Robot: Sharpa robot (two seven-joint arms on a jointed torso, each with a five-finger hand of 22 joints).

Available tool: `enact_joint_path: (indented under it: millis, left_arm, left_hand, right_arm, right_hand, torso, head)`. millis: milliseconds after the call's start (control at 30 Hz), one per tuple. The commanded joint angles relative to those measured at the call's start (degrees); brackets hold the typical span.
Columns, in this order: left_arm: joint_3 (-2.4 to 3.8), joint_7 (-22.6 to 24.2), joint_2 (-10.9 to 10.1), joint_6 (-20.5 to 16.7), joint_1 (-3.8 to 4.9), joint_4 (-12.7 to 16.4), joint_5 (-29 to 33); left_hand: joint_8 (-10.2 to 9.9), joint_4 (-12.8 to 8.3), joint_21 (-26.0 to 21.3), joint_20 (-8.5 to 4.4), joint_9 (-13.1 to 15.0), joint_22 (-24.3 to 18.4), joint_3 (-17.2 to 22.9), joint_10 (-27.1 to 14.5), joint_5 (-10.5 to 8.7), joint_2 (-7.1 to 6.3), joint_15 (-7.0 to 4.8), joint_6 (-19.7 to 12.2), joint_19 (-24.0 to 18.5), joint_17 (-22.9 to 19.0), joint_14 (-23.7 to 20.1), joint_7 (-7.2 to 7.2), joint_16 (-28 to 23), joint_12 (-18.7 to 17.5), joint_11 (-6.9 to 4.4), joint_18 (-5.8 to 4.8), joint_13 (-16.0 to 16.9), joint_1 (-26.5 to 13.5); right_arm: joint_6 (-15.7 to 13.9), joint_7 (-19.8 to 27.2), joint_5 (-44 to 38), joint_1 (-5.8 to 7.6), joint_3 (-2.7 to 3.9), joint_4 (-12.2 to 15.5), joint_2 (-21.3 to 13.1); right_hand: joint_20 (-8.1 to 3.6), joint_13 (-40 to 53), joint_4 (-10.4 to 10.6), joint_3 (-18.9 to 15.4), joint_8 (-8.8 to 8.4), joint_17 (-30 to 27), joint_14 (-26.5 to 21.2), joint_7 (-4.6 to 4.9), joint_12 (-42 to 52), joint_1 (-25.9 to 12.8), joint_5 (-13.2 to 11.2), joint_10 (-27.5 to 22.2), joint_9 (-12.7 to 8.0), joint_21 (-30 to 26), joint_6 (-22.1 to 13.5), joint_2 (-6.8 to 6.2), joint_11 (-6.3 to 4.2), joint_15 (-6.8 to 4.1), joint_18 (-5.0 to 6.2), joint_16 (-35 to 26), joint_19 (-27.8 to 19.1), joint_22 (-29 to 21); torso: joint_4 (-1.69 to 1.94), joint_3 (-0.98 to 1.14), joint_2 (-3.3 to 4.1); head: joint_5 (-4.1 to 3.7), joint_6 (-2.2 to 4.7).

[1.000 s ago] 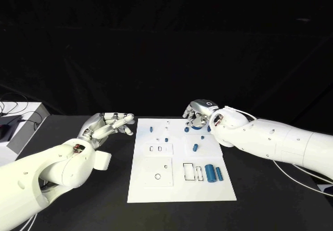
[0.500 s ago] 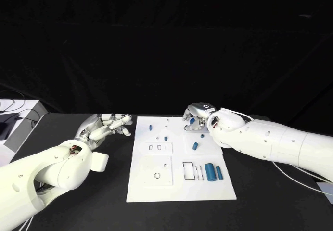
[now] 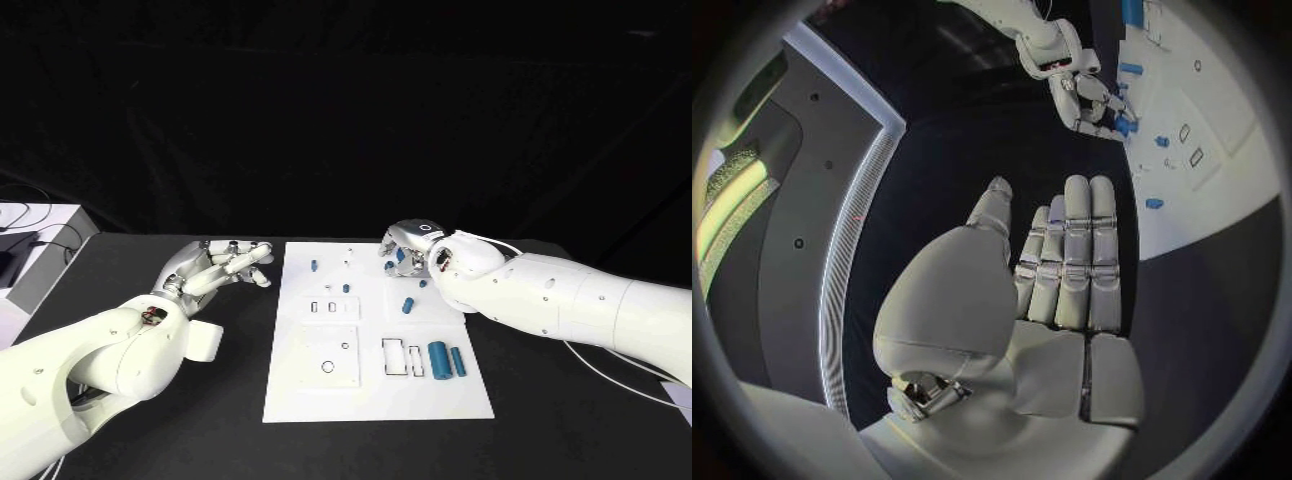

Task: Assemble the parts on the task board

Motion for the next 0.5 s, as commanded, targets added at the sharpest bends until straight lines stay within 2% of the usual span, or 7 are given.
enact_joint_path:
  millis: [33, 167, 233, 267, 333, 500]
  left_arm:
    - [0.05, -0.09, 0.08, 1.1, -0.02, 0.03, -0.35]
    - [0.05, -0.14, 0.06, 1.05, -0.02, 0.02, -0.36]
    - [0.05, -0.17, 0.01, 1.02, -0.02, 0.03, -0.36]
    - [0.05, -0.19, -0.01, 0.99, -0.02, 0.04, -0.36]
    - [0.05, -0.21, -0.04, 0.97, -0.02, 0.04, -0.36]
    - [0.05, -0.27, -0.06, 1.0, -0.02, 0.04, -0.36]
  left_hand:
    - [0.21, -0.19, -0.17, 0.07, 0.05, -0.05, 0.0, -0.48, -0.19, 0.11, 0.12, -0.4, -0.12, -0.05, -0.14, 0.09, -0.3, 0.24, 0.06, 0.79, -0.01, -0.65]
    - [0.21, -0.05, -0.28, 0.09, 0.06, -0.24, 0.05, -0.51, -0.17, 0.24, 0.14, -0.43, -0.05, -0.2, -0.09, 0.11, -0.43, 0.25, 0.08, 0.8, -0.01, -0.75]
    - [0.21, -0.01, -0.28, 0.09, 0.06, -0.25, 0.05, -0.52, -0.16, 0.26, 0.15, -0.44, -0.04, -0.21, -0.08, 0.11, -0.43, 0.25, 0.09, 0.8, -0.01, -0.79]
    - [0.21, 0.03, -0.3, 0.09, 0.06, -0.29, 0.07, -0.52, -0.17, 0.29, 0.15, -0.45, -0.03, -0.24, -0.07, 0.12, -0.45, 0.25, 0.09, 0.8, -0.01, -0.8]
    - [0.22, 0.08, -0.33, 0.1, 0.06, -0.34, 0.1, -0.54, -0.17, 0.32, 0.15, -0.46, -0.02, -0.27, -0.05, 0.12, -0.47, 0.25, 0.09, 0.8, -0.01, -0.81]
    - [0.2, 0.15, -0.35, 0.1, 0.05, -0.39, 0.12, -0.57, -0.16, 0.34, 0.16, -0.49, 0.01, -0.31, -0.05, 0.13, -0.5, 0.25, 0.1, 0.8, -0.01, -0.85]
  right_arm:
    - [-0.36, -1.14, -1.13, -0.08, 0.0, 0.04, 0.03]
    - [-0.23, -1.39, -1.18, -0.11, 0.0, -0.09, -0.04]
    - [-0.15, -1.47, -1.18, -0.11, 0.0, -0.14, -0.07]
    - [-0.13, -1.5, -1.18, -0.12, 0.0, -0.16, -0.08]
    - [-0.21, -1.47, -1.09, -0.12, 0.0, -0.26, -0.09]
    - [0.1, -1.35, -0.88, -0.15, 0.0, -0.34, -0.1]
  right_hand:
    - [0.33, -0.05, -0.26, 0.63, -0.14, -0.56, -0.36, 0.27, -0.18, 0.66, 0.56, -0.18, 0.0, -0.37, 0.06, 0.24, -0.13, -0.02, 0.75, 0.39, 3.8, 0.26]
    - [0.25, -0.06, -1.39, 2.21, -0.15, -1.47, -0.47, 0.27, -0.17, 0.58, 0.87, 1.08, 0.0, -0.79, 0.54, 1.27, -0.3, -0.15, 0.76, 0.88, 3.95, 0.74]
    - [0.19, -0.09, -1.94, 3.91, -0.15, -1.68, -0.5, 0.24, -0.24, 0.56, 0.38, 1.96, -0.02, -0.86, 0.64, 2.02, -0.45, -0.27, 0.75, 0.96, 3.98, 0.88]
    - [0.12, -0.13, -2.47, 5.72, -0.13, -1.88, -0.52, 0.23, -0.33, -0.27, 0.16, 2.26, -0.01, -0.99, 0.7, 1.69, -0.54, -0.33, 0.76, 1.05, 4.0, 0.99]
    - [0.07, -0.09, -3.07, 8.03, -0.14, -2.13, -0.52, 0.2, -0.43, -1.16, 0.46, 3.49, 0.03, -1.08, 0.8, 1.89, -0.72, -0.46, 0.75, 1.15, 4.06, 1.21]
    - [0.03, -0.09, -3.67, 10.64, -0.12, -2.53, -0.53, 0.18, -0.41, -2.67, -0.09, 4.23, 0.09, -1.39, 0.83, 2.51, -0.89, -0.54, 0.76, 1.22, 4.12, 1.51]
  torso:
    - [0.2, -0.15, 0.32]
    - [0.38, -0.27, 0.4]
    - [0.37, -0.22, 0.65]
    - [0.38, -0.21, 0.65]
    - [0.38, -0.18, 0.75]
    - [0.37, -0.24, 1.08]
  head:
    - [-0.17, -0.02]
    - [-0.25, -0.05]
    - [-0.19, 0.1]
    - [-0.19, 0.07]
    - [-0.3, 0.18]
    - [-0.33, 0.45]
